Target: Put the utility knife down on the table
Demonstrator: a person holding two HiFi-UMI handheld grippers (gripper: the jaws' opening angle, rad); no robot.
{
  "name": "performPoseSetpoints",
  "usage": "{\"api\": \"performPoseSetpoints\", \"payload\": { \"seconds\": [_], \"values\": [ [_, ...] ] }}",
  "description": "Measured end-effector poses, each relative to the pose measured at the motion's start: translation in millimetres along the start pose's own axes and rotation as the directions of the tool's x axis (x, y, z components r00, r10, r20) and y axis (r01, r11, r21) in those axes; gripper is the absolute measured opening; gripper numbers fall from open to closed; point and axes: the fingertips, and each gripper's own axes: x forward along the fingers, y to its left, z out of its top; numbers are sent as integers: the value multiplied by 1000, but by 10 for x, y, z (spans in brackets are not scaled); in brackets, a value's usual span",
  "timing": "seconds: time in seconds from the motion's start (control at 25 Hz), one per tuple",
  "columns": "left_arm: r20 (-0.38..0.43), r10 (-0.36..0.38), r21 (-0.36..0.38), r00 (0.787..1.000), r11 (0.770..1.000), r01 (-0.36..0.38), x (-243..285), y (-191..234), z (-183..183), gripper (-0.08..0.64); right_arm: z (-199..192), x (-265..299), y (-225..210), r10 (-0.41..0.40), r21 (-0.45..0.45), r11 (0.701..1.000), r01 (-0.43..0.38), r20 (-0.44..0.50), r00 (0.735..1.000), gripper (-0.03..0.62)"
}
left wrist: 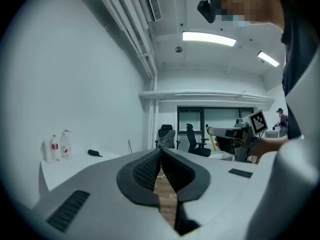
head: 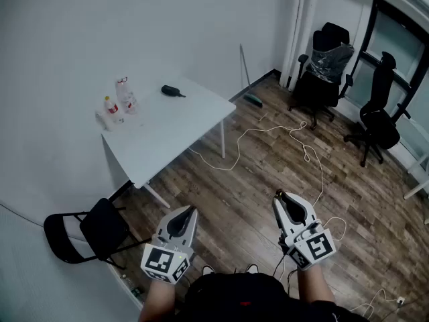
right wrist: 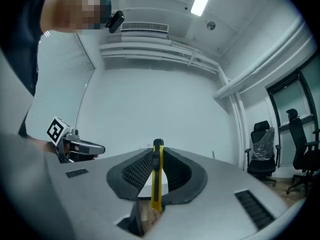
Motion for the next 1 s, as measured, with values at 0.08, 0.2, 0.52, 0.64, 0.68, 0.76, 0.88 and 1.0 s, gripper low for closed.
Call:
{"api": "performPoseSetpoints", "payload": {
  "seconds": [0.08,0.2,0.52,0.64,0.68,0.76,0.88,1.0],
  "values": [
    [-4,8,1,1000,1000,-8,-26,34,5,31,10,10,33,-2,7,1000,2,-4,1000,75],
    [-1,6,6,1000,1000,-6,-47,33,20,31,11,-3,47,-2,3,1000,2,-6,1000,75],
    [-4,2,6,1000,1000,-2,-73,-39,6,31,28,-78,87,20,36,999,-21,21,1000,75],
    [-6,2,2,1000,1000,-2,-55,-122,-2,31,89,-144,88,48,72,996,-52,56,997,75],
    [-7,1,3,1000,1000,-1,-37,-164,-5,31,60,-180,51,46,61,997,-49,43,998,75],
    [-12,-1,5,1000,1000,1,11,-257,-13,31,-10,-251,-48,40,36,999,-40,14,999,75],
    [-18,7,2,1000,1000,-7,100,-373,-41,31,-33,-299,-154,57,49,997,-57,13,998,74],
    [-20,21,-14,1000,1000,-21,186,-520,-59,31,5,-375,-233,113,72,991,-116,46,993,74]
  ]
}}
